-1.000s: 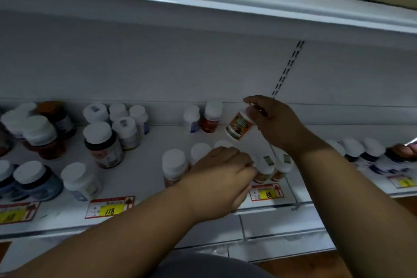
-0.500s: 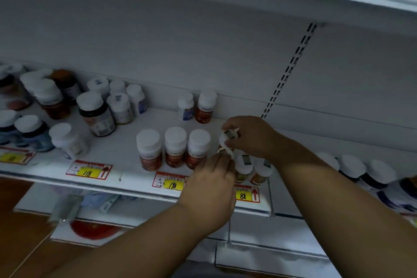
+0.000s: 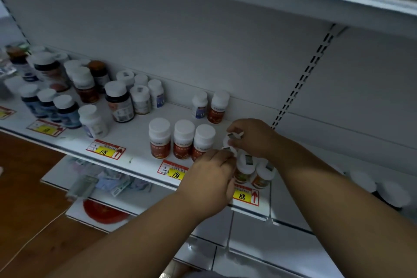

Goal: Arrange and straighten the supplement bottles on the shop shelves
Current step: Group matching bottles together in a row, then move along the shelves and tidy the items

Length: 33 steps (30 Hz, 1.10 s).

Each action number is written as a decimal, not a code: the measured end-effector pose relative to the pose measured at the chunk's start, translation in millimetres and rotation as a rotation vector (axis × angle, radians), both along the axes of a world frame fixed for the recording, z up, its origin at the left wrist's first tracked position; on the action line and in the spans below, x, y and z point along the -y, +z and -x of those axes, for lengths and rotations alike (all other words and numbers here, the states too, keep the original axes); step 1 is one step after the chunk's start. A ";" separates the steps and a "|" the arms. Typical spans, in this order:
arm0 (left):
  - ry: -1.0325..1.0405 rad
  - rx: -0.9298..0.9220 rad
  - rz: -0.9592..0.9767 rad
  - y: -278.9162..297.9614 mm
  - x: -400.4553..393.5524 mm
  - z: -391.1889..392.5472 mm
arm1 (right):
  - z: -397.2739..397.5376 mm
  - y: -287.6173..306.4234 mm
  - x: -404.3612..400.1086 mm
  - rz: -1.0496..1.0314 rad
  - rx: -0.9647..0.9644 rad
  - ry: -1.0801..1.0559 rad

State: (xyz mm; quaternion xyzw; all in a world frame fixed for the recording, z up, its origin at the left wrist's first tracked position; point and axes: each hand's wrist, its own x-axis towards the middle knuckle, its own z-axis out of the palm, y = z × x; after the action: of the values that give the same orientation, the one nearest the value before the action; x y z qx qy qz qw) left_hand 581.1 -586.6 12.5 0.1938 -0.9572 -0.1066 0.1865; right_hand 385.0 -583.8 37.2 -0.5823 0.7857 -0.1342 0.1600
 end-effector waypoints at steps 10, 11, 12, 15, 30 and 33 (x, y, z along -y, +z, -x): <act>-0.019 -0.092 -0.013 28.4 45.0 -19.9 | -1.4 21.4 69.6 0.108 -0.068 -0.164; -0.015 -0.135 0.010 31.9 53.1 -23.9 | -2.9 20.0 79.2 0.092 -0.082 -0.188; -0.009 -0.176 0.037 34.5 61.6 -28.4 | -4.4 17.6 87.2 0.086 -0.095 -0.207; 0.040 -0.218 0.112 35.6 88.8 -44.6 | -7.1 10.7 102.7 0.133 -0.103 -0.276; -0.031 0.219 -0.078 9.4 172.7 -55.5 | -68.0 34.0 111.5 0.210 0.017 -0.199; -0.045 0.106 -0.089 7.0 176.5 -61.2 | -83.4 25.6 122.7 0.113 0.014 -0.166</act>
State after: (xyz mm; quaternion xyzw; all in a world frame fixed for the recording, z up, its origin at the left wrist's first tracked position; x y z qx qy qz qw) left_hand 642.3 -763.1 19.5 0.1856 -0.9642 -0.1429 0.1242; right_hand 468.4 -706.5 62.7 -0.5225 0.8212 -0.1953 0.1207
